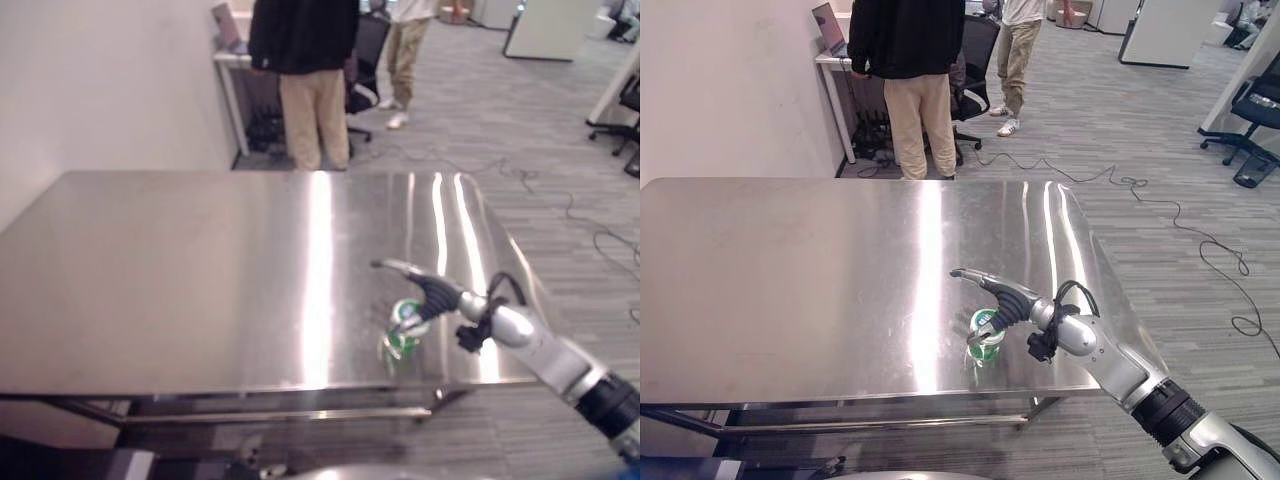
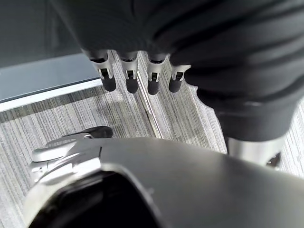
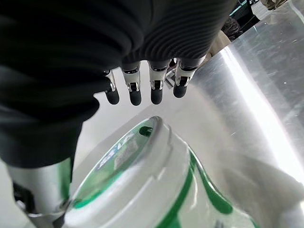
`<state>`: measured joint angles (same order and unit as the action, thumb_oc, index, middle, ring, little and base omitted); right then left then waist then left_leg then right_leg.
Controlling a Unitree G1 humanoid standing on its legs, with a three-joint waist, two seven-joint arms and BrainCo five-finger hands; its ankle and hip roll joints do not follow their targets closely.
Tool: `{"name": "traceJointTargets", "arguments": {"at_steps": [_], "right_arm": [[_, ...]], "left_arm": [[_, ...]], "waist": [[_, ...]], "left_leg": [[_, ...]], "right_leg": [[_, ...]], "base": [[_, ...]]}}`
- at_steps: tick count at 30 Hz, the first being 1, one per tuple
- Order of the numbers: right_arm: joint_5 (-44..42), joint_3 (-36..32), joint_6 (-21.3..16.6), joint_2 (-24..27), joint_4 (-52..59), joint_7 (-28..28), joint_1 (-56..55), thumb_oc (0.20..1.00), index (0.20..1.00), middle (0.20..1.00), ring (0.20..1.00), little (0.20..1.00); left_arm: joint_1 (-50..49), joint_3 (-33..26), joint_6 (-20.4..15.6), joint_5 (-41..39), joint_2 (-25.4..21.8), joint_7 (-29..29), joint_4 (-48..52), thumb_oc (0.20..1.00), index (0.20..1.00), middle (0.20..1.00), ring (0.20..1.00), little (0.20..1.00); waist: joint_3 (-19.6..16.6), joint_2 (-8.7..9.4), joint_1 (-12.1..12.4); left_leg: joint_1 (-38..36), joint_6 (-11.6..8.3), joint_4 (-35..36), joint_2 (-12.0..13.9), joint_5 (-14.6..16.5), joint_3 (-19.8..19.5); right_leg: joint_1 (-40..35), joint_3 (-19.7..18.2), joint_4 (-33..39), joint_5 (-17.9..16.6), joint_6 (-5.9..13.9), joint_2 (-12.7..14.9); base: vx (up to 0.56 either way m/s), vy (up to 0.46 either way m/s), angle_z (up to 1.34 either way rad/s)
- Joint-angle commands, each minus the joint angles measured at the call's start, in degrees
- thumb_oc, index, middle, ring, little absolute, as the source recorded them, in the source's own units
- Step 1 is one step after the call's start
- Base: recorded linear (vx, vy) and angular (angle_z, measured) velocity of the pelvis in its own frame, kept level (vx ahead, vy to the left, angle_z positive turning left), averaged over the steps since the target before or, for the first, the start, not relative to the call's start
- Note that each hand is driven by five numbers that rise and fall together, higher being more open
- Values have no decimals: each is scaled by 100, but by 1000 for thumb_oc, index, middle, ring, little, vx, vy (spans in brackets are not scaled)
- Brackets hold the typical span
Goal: Put the goods on the table back onto the shelves and tidy them up.
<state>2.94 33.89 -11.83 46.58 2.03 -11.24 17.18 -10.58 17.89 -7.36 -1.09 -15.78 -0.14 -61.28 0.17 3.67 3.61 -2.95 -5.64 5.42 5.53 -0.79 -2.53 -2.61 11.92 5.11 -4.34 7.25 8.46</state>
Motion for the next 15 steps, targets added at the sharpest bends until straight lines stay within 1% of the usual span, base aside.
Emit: {"name": "traceJointTargets", "arguments": {"at_steps": [1, 9, 15], "right_arm": [[216, 145, -45, 13, -142, 210, 197, 1000, 1000, 1000, 1000, 1000], [139, -141, -48, 67, 144, 259, 49, 1000, 1000, 1000, 1000, 1000], [19, -490, -44, -21, 356, 479, -138, 1000, 1000, 1000, 1000, 1000]], "left_arm": [[369, 305, -98, 137, 290, 34, -338, 1000, 1000, 1000, 1000, 1000], [389, 271, -89, 168, 262, 53, -348, 1000, 1000, 1000, 1000, 1000], [415, 237, -66, 156, 253, 107, -320, 1000, 1000, 1000, 1000, 1000]], "waist": [[96, 52, 216], [84, 54, 179], [75, 39, 137]], "left_leg": [[-1, 126, -42, 41, 376, 173], [-12, 131, -42, 44, 390, 201], [-30, 134, -42, 44, 403, 234]], "right_leg": [[21, -141, -43, -53, 418, 597], [32, -162, -35, -59, 417, 601], [37, -188, -32, -49, 413, 592]], "base": [[0, 0, 0], [0, 0, 0], [0, 0, 0]]}}
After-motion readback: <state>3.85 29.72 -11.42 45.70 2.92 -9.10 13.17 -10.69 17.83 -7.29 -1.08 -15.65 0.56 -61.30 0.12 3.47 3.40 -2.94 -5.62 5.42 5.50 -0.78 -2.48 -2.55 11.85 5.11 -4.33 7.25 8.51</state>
